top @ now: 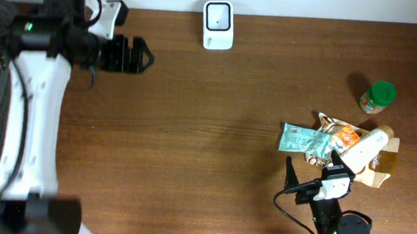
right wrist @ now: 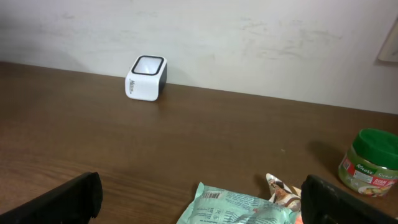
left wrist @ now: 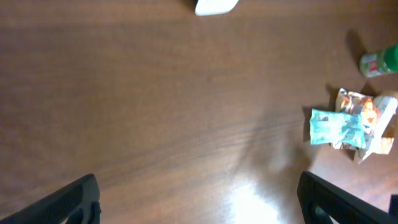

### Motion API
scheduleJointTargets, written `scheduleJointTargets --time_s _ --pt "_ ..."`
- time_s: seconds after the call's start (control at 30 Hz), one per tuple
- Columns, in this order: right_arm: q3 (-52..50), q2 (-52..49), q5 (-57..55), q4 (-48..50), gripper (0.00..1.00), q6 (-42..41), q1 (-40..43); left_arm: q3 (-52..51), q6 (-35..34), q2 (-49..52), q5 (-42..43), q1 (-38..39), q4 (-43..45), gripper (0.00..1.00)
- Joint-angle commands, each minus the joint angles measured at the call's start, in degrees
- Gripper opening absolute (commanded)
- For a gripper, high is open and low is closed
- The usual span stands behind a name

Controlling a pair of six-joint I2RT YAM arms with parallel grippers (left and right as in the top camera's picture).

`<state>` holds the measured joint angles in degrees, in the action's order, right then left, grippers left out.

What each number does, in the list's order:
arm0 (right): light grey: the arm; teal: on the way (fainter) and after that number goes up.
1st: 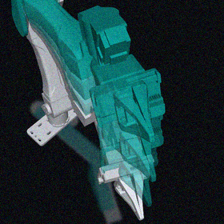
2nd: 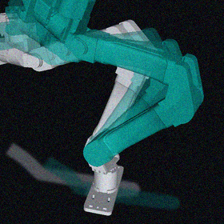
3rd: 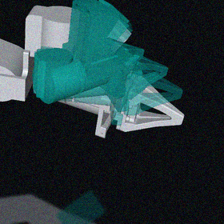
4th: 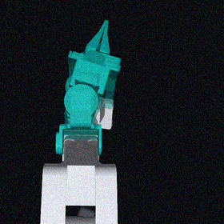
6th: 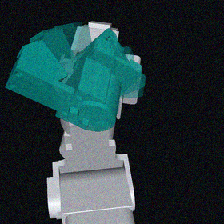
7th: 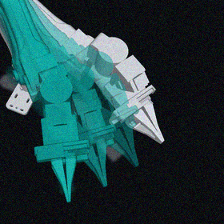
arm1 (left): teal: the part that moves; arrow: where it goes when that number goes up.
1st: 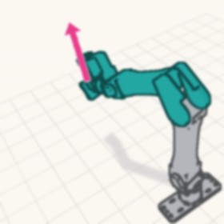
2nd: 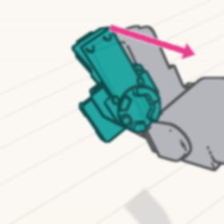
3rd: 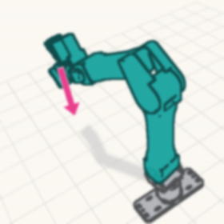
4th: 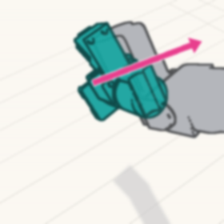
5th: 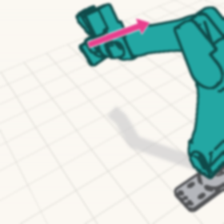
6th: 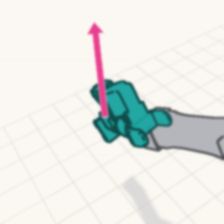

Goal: Scan the item barcode

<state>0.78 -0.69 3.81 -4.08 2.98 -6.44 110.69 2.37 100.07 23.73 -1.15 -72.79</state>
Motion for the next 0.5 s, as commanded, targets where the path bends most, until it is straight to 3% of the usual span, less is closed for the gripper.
scheduleJointTargets --time_s 0.0,0.1,0.23,0.33,0.47 --pt "-0.5 0.5 0.3 0.0 0.98 0.0 -0.3 -13.0 0.5 -10.3 -4.2 -0.2 3.8 0.99" --pt "-0.5 0.5 0.3 0.0 0.98 0.0 -0.3 -32.1 0.5 -22.4 -7.1 -0.2 19.8 0.99" --pt "-0.5 0.5 0.3 0.0 0.98 0.0 -0.3 -60.9 1.0 -41.5 -7.3 -0.2 51.0 0.99" --pt "-0.5 0.5 0.3 0.0 0.98 0.0 -0.3 -78.7 1.0 -55.7 -9.1 -0.2 69.3 0.99" --pt "-0.5 0.5 0.3 0.0 0.98 0.0 -0.3 -93.2 6.0 -70.7 -11.3 -0.2 79.0 0.99"
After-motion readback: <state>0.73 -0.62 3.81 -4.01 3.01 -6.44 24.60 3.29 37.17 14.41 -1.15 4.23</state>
